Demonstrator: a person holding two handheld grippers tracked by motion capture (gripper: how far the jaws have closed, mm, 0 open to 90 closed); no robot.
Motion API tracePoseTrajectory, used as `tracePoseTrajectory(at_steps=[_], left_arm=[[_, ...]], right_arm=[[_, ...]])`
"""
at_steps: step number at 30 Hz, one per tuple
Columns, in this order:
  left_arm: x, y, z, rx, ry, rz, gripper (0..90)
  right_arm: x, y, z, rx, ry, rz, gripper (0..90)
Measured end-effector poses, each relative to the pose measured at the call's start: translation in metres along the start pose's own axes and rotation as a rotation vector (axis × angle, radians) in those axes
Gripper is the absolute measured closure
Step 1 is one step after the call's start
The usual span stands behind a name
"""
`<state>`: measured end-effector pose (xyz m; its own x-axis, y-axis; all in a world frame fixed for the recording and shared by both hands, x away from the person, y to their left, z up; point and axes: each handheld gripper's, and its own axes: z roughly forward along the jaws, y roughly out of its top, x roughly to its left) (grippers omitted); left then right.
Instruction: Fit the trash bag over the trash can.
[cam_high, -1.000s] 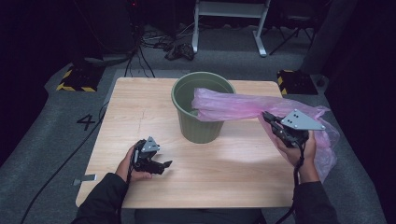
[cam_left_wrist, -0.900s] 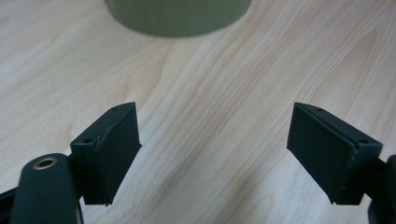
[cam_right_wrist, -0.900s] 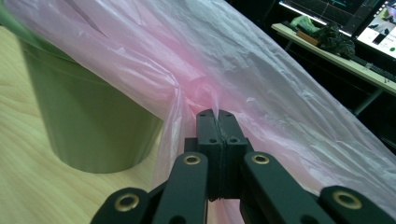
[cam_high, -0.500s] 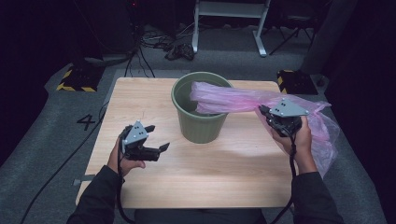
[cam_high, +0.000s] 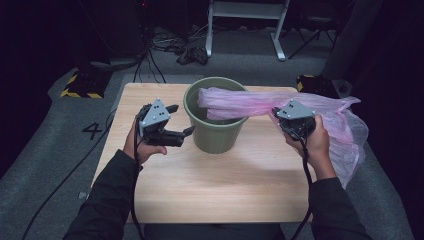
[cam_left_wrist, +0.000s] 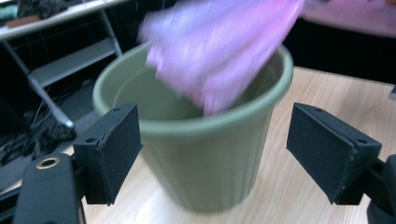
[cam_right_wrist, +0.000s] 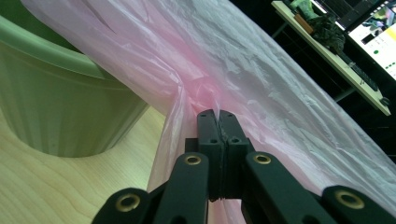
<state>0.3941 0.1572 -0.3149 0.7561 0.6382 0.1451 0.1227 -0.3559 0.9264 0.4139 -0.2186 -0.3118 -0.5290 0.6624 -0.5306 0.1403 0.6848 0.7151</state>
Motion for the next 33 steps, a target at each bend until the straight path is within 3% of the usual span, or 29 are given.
tracePoseTrajectory(at_steps=[2, 4, 6, 11, 13, 18, 26, 33], left_arm=[[-0.002, 0.01, 0.007, -0.006, 0.013, 0.019, 19.4], [-0.003, 0.019, 0.016, 0.0, -0.002, 0.039, 28.4], [-0.004, 0.027, 0.024, 0.011, 0.012, 0.069, 34.6], [-0.002, 0.04, 0.049, 0.052, 0.043, 0.068, 44.9], [0.0, 0.041, 0.058, 0.068, 0.059, 0.061, 46.9], [0.003, 0.042, 0.078, 0.104, 0.035, 0.053, 57.2], [0.0, 0.043, 0.097, 0.188, 0.018, 0.105, 65.8], [-0.001, 0.042, 0.105, 0.252, 0.007, 0.145, 68.6]], right_arm=[[0.002, 0.003, 0.0, 0.003, 0.003, -0.016, 90.0], [0.003, 0.005, 0.0, 0.006, 0.005, -0.03, 90.0], [0.004, 0.006, -0.001, 0.008, 0.015, -0.039, 90.0], [0.007, 0.007, -0.002, 0.007, 0.022, -0.065, 90.0], [0.008, 0.008, -0.003, 0.001, 0.033, -0.072, 89.9], [0.01, 0.006, -0.005, -0.031, 0.065, -0.08, 89.7], [0.011, 0.004, -0.008, -0.107, 0.116, -0.066, 89.5], [0.013, 0.012, -0.009, -0.151, 0.129, -0.045, 89.2]])
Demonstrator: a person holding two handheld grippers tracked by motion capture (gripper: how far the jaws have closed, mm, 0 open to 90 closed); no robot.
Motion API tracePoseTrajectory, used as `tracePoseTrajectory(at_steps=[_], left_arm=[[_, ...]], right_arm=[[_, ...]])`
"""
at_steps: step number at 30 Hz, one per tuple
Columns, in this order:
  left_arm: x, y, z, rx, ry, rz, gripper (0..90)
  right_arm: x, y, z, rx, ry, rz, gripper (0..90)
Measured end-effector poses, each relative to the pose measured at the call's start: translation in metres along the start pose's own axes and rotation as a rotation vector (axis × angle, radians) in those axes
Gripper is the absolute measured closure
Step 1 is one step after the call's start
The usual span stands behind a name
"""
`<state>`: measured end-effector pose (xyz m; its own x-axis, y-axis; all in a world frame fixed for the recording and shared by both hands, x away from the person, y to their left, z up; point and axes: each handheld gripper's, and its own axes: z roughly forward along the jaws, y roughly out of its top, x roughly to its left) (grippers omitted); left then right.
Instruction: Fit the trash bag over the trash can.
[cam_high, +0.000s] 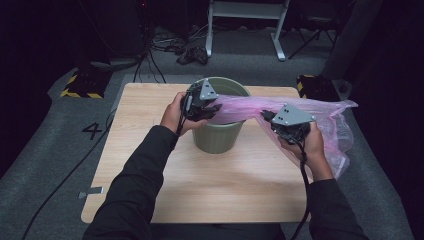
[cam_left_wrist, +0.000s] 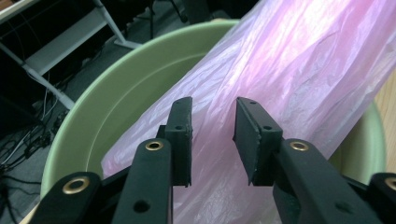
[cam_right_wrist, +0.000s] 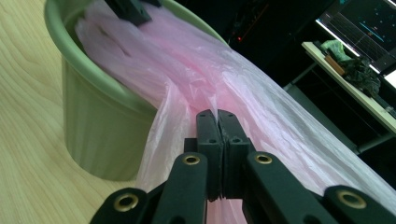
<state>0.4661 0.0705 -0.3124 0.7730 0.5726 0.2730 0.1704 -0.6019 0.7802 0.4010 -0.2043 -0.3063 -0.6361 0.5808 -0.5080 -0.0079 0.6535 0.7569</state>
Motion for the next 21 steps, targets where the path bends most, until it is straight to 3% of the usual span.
tracePoseTrajectory(at_steps=[7, 13, 16, 21], left_arm=[[0.0, 0.004, 0.001, 0.02, -0.018, 0.024, 68.1], [-0.002, 0.006, -0.003, 0.013, -0.034, 0.047, 62.0], [-0.005, 0.006, -0.007, -0.018, -0.073, 0.05, 60.0], [-0.012, 0.007, -0.011, -0.046, -0.13, 0.084, 45.9]], right_arm=[[0.004, 0.014, 0.007, -0.032, 0.016, 0.007, 89.3], [0.01, 0.029, 0.019, -0.018, 0.036, -0.014, 89.3], [0.012, 0.034, 0.026, -0.008, 0.04, -0.015, 89.2], [0.015, 0.038, 0.032, -0.003, 0.055, -0.02, 89.1]])
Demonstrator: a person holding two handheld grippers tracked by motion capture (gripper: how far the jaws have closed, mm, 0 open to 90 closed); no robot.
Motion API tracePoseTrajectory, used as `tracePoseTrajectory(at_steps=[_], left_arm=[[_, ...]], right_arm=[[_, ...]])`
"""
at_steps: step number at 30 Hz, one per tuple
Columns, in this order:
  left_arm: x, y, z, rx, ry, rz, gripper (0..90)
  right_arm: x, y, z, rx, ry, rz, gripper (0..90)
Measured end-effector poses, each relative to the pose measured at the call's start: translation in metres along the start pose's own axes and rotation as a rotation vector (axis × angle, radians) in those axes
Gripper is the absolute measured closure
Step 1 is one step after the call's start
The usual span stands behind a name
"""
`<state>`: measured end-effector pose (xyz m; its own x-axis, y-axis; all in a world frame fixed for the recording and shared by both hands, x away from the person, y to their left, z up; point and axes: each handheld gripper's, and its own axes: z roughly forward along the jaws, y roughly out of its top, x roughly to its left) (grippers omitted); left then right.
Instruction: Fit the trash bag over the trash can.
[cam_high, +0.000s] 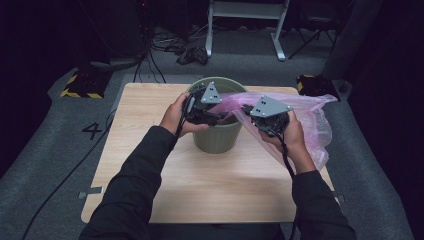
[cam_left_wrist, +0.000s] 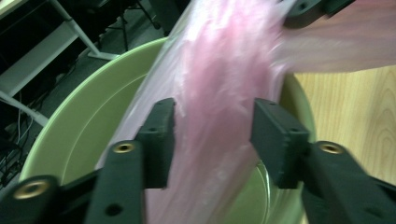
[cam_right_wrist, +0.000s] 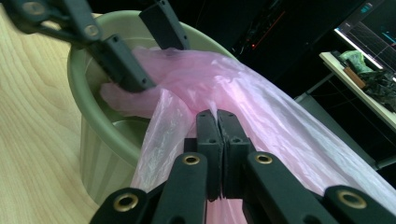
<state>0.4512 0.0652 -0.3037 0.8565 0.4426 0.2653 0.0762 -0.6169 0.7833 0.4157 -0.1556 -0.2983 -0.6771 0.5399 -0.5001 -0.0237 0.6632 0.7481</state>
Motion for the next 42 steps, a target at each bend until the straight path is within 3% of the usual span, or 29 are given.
tracePoseTrajectory(at_steps=[3, 6, 7, 10, 14, 18, 21, 27, 31, 37, 42], left_arm=[[-0.003, -0.001, 0.0, -0.012, 0.006, 0.001, 35.7], [-0.005, -0.002, 0.002, -0.022, 0.013, -0.009, 34.7], [-0.005, -0.002, 0.002, -0.021, 0.019, -0.004, 38.4], [-0.006, -0.002, 0.004, 0.007, 0.092, 0.025, 59.0], [-0.007, -0.004, 0.005, 0.018, 0.121, 0.069, 79.9], [-0.009, -0.004, 0.007, 0.027, 0.127, 0.09, 89.1], [-0.009, -0.003, 0.007, 0.037, 0.142, 0.099, 89.9], [-0.003, -0.008, 0.006, 0.052, 0.159, 0.081, 90.0], [0.003, -0.014, 0.004, 0.068, 0.167, 0.06, 90.0], [0.016, -0.025, 0.001, 0.077, 0.175, 0.01, 90.0], [0.025, -0.034, 0.002, 0.087, 0.176, -0.025, 90.0]], right_arm=[[0.0, 0.0, 0.001, -0.003, 0.007, 0.006, 89.1], [0.001, 0.001, 0.002, -0.007, 0.013, 0.005, 89.0], [0.002, 0.001, 0.002, -0.009, 0.017, 0.003, 89.0], [0.004, 0.002, 0.002, -0.012, 0.026, -0.001, 88.8], [0.005, 0.002, 0.002, -0.02, 0.038, 0.001, 87.7], [0.007, 0.002, 0.003, -0.024, 0.049, 0.007, 86.5], [0.007, 0.001, 0.003, -0.023, 0.051, 0.012, 84.6], [0.004, -0.003, -0.001, -0.024, 0.022, 0.059, 53.0], [0.002, -0.013, -0.006, -0.016, 0.032, 0.091, 40.3], [0.003, -0.037, -0.018, 0.007, 0.059, 0.127, 30.7], [0.007, -0.054, -0.03, 0.036, 0.044, 0.135, 27.9]])
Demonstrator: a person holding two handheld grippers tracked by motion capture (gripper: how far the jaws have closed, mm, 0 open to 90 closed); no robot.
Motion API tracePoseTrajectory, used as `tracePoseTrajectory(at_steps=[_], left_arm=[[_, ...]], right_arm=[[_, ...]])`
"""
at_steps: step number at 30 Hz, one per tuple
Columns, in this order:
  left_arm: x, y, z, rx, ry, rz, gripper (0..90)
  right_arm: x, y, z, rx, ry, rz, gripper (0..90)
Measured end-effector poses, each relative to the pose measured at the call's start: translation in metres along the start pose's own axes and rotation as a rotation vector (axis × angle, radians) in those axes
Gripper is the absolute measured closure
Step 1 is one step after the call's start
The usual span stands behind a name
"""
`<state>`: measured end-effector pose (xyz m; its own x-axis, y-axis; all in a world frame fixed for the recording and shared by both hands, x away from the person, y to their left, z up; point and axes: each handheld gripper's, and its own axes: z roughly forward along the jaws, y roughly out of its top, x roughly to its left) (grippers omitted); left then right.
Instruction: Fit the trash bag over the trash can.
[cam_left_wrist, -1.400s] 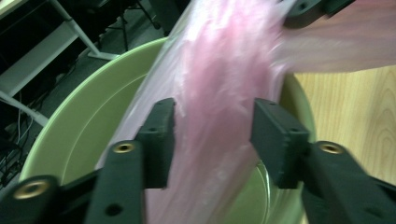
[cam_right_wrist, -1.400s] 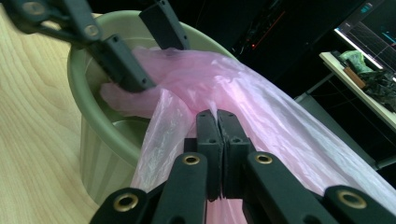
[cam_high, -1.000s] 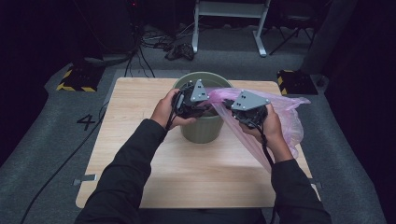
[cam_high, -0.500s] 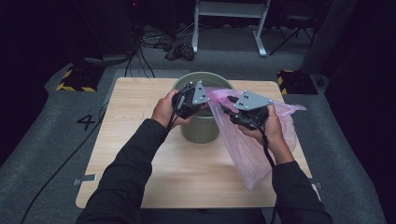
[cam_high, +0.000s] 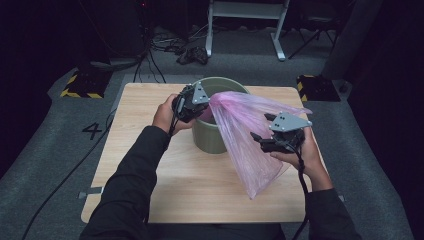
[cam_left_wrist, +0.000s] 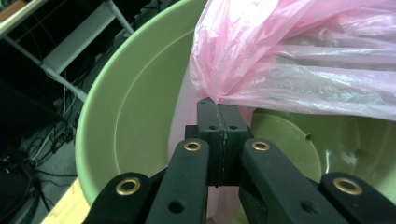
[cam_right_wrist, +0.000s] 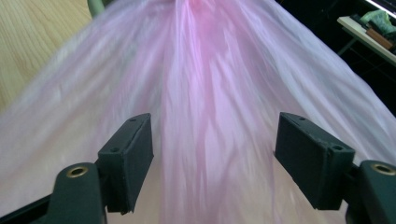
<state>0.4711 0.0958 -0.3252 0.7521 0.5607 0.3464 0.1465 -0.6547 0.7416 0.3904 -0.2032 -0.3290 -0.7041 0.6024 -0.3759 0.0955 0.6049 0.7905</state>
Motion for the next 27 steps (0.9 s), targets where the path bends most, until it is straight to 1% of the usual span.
tracePoseTrajectory(at_steps=[2, 4, 5, 6, 9, 11, 13, 14, 16, 17, 18, 20, 21, 22, 23, 24, 27], left_arm=[[0.002, -0.002, 0.001, 0.001, 0.0, -0.013, 90.0], [0.005, -0.004, 0.001, -0.005, 0.001, -0.024, 90.0], [0.005, -0.005, 0.001, -0.009, -0.001, -0.037, 90.0], [0.006, -0.005, 0.001, -0.011, 0.0, -0.035, 90.0], [0.008, -0.007, 0.0, -0.011, -0.005, -0.04, 89.9], [0.008, -0.008, 0.0, -0.015, -0.009, -0.047, 89.3], [0.009, -0.008, 0.0, -0.011, -0.005, -0.052, 86.0], [0.009, -0.008, 0.0, -0.008, -0.005, -0.055, 82.4], [0.009, -0.008, -0.001, -0.004, 0.0, -0.051, 70.3], [0.008, -0.008, -0.003, -0.011, -0.006, -0.054, 66.2], [0.009, -0.009, -0.006, -0.022, -0.007, -0.063, 59.9], [0.009, -0.01, -0.012, -0.053, 0.011, -0.089, 47.5], [0.009, -0.01, -0.016, -0.067, 0.006, -0.099, 42.8], [0.009, -0.01, -0.019, -0.078, 0.002, -0.103, 39.8], [0.007, -0.01, -0.024, -0.087, 0.005, -0.094, 37.5], [0.005, -0.009, -0.028, -0.109, 0.01, -0.085, 37.0], [0.002, -0.007, -0.04, -0.168, 0.003, -0.111, 32.1]], right_arm=[[-0.001, -0.007, -0.003, 0.001, 0.006, 0.015, 27.0], [-0.002, -0.014, -0.003, 0.012, -0.002, 0.028, 27.9], [-0.003, -0.016, -0.003, 0.015, -0.003, 0.036, 32.5], [-0.004, -0.019, -0.003, 0.015, 0.006, 0.039, 41.0], [-0.003, -0.024, -0.002, 0.029, 0.038, 0.024, 62.2], [-0.001, -0.026, 0.0, 0.039, 0.049, 0.006, 75.6], [0.001, -0.025, 0.001, 0.034, 0.056, -0.009, 84.0], [0.002, -0.025, 0.001, 0.029, 0.054, -0.015, 86.7], [0.002, -0.022, 0.0, 0.017, 0.033, -0.019, 88.1], [0.001, -0.021, -0.001, 0.005, 0.022, -0.012, 88.7], [0.0, -0.019, -0.003, -0.006, 0.017, -0.008, 88.8], [-0.003, -0.015, -0.007, -0.014, -0.01, -0.002, 88.8], [-0.005, -0.014, -0.009, -0.017, -0.015, 0.002, 88.8], [-0.006, -0.012, -0.01, -0.015, -0.018, 0.0, 88.8], [-0.008, -0.01, -0.011, -0.012, -0.027, 0.0, 88.8], [-0.009, -0.008, -0.012, -0.004, -0.034, -0.004, 88.8], [-0.013, -0.004, -0.015, 0.013, -0.053, -0.014, 88.9]])
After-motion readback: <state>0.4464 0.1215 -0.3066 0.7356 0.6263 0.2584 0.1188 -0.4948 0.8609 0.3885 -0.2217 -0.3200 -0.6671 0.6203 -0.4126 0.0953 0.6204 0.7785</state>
